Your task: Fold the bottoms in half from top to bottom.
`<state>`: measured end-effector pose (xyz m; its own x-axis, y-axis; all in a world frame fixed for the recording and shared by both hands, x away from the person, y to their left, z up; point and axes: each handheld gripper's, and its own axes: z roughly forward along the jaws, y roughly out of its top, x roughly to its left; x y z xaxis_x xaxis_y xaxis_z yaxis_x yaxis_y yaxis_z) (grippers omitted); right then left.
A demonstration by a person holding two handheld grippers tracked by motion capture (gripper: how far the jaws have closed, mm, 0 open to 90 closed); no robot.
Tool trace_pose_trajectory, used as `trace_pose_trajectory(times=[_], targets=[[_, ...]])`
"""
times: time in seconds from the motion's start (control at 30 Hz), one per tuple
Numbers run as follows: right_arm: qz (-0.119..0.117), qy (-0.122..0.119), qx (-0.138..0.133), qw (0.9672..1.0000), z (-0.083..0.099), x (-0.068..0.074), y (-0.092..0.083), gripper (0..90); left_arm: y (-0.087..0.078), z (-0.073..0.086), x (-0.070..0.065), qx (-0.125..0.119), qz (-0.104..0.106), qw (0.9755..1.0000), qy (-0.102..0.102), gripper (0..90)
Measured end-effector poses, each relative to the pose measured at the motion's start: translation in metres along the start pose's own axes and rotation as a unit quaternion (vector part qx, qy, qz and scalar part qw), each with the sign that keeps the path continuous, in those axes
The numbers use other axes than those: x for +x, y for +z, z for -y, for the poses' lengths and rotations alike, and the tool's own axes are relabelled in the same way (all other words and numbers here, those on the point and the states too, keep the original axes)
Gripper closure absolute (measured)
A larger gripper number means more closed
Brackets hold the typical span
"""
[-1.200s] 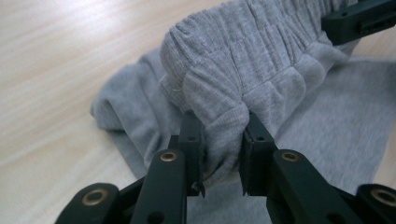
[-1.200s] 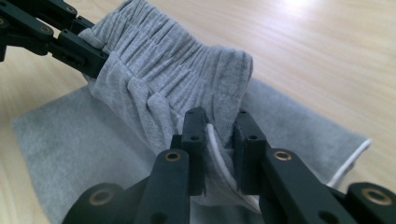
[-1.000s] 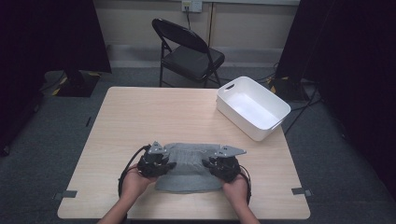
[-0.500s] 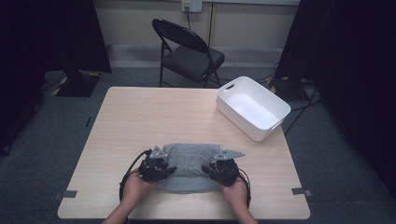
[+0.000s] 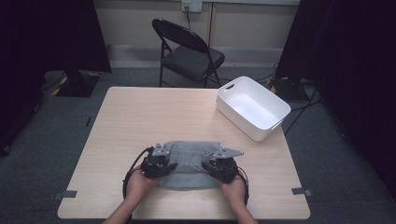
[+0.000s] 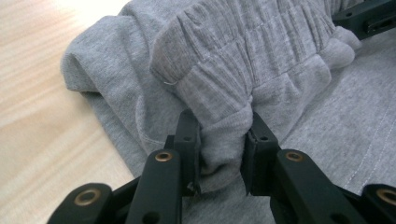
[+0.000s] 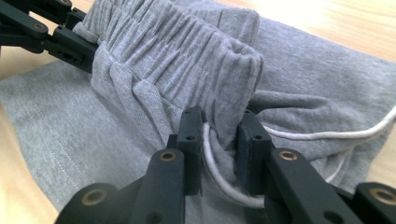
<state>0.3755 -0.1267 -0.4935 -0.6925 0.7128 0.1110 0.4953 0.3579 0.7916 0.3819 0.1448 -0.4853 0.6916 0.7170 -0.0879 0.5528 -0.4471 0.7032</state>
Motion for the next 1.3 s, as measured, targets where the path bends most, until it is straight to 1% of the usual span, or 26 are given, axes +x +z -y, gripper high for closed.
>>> trace_pose_trajectory(times=[0.03, 0.1, 0.13, 0.17, 0.23, 0.33, 0.37, 0.43, 0.5, 0.57, 0.6, 0.67, 0.77, 0.8, 0.83, 0.87, 0.9, 0.97, 1.0, 1.07, 1.1, 1.17, 1.2, 1.23, 1.27, 1.3], targets=[[0.004, 0.001, -0.003, 1.0, -0.002, -0.003, 0.004, 74.2, 0.001, -0.002, 0.002, 0.001, -0.003, 1.0, -0.001, 71.5], [0.004, 0.004, -0.005, 1.0, -0.006, -0.009, 0.008, 74.1, 0.007, -0.007, 0.009, -0.001, -0.005, 0.9999, -0.012, 71.5], [0.004, 0.004, -0.005, 1.0, -0.006, -0.009, 0.008, 74.1, 0.007, -0.007, 0.009, -0.001, -0.005, 0.9999, -0.012, 71.5], [0.007, 0.005, -0.001, 1.0, -0.01, -0.013, 0.012, 74.0, 0.01, -0.01, 0.012, -0.002, -0.006, 0.9999, -0.015, 71.5], [0.009, 0.006, 0.003, 0.9999, -0.014, -0.016, 0.014, 74.0, 0.011, -0.012, 0.014, 0.0, -0.003, 0.9997, -0.022, 71.4], [0.008, 0.01, 0.008, 0.9999, -0.016, -0.017, 0.015, 72.8, 0.01, -0.012, 0.014, 0.0, -0.002, 0.9997, -0.023, 71.1], [0.007, 0.01, 0.007, 0.9999, -0.016, -0.017, 0.014, 72.1, 0.009, -0.011, 0.016, -0.004, 0.004, 0.9995, -0.032, 70.7], [0.004, 0.021, 0.005, 0.9998, -0.015, -0.017, 0.013, 69.3, 0.009, -0.01, 0.016, -0.006, 0.006, 0.9993, -0.037, 69.9], [0.005, 0.027, 0.006, 0.9996, -0.016, -0.015, 0.011, 65.1, 0.008, -0.011, 0.015, -0.004, 0.008, 0.999, -0.044, 68.1], [0.006, 0.032, 0.008, 0.9994, -0.017, -0.014, 0.007, 60.8, 0.006, -0.012, 0.014, -0.003, 0.009, 0.999, -0.043, 64.5], [0.006, 0.032, 0.008, 0.9994, -0.017, -0.014, 0.007, 60.8, 0.006, -0.012, 0.014, -0.003, 0.009, 0.999, -0.043, 61.9], [0.015, 0.031, 0.016, 0.9993, -0.019, -0.012, 0.001, 55.6, 0.003, -0.014, 0.013, 0.0, 0.016, 0.9989, -0.044, 57.2], [0.013, 0.037, 0.011, 0.9992, -0.021, -0.012, -0.006, 48.4, 0.001, -0.015, 0.012, -0.001, 0.022, 0.9987, -0.045, 53.1], [0.013, 0.037, 0.011, 0.9992, -0.021, -0.012, -0.006, 48.4, -0.001, -0.015, 0.012, -0.003, 0.024, 0.9986, -0.048, 53.1], [0.013, 0.039, 0.01, 0.9991, -0.023, -0.011, -0.011, 46.3, -0.003, -0.016, 0.012, -0.005, 0.025, 0.9985, -0.048, 47.1], [0.013, 0.037, 0.011, 0.9992, -0.023, -0.012, -0.013, 44.9, -0.007, -0.018, 0.012, -0.016, 0.028, 0.9982, -0.051, 42.6], [0.015, 0.034, 0.012, 0.9992, -0.024, -0.013, -0.016, 43.7, -0.01, -0.02, 0.012, -0.022, 0.029, 0.9979, -0.054, 41.6], [0.015, 0.039, 0.01, 0.9991, -0.026, -0.015, -0.02, 42.3, -0.013, -0.021, 0.012, -0.025, 0.03, 0.9978, -0.053, 39.9], [0.015, 0.041, 0.012, 0.999, -0.027, -0.016, -0.023, 41.4, -0.018, -0.025, 0.013, -0.036, 0.031, 0.9976, -0.052, 38.3], [0.011, 0.044, 0.011, 0.9989, -0.029, -0.017, -0.027, 39.4, -0.023, -0.029, 0.016, -0.042, 0.027, 0.9976, -0.048, 32.2], [0.008, 0.042, 0.013, 0.999, -0.031, -0.017, -0.028, 39.0, -0.024, -0.031, 0.017, -0.045, 0.028, 0.9973, -0.052, 30.1], [0.01, 0.034, 0.008, 0.9993, -0.034, -0.017, -0.032, 38.8, -0.028, -0.035, 0.021, -0.049, 0.026, 0.9968, -0.058, 29.6], [0.007, 0.034, 0.005, 0.9994, -0.036, -0.017, -0.035, 38.7, -0.029, -0.036, 0.023, -0.053, 0.024, 0.9963, -0.063, 29.2], [0.005, 0.036, 0.001, 0.9994, -0.038, -0.017, -0.038, 38.4, -0.03, -0.038, 0.025, -0.055, 0.028, 0.9958, -0.068, 29.0], [0.005, 0.035, -0.003, 0.9994, -0.041, -0.017, -0.041, 38.2, -0.032, -0.04, 0.028, -0.061, 0.028, 0.9948, -0.076, 29.5], [0.005, 0.035, -0.003, 0.9994, -0.041, -0.017, -0.041, 38.2, -0.032, -0.04, 0.028, -0.061, 0.028, 0.9948, -0.076, 29.5]])
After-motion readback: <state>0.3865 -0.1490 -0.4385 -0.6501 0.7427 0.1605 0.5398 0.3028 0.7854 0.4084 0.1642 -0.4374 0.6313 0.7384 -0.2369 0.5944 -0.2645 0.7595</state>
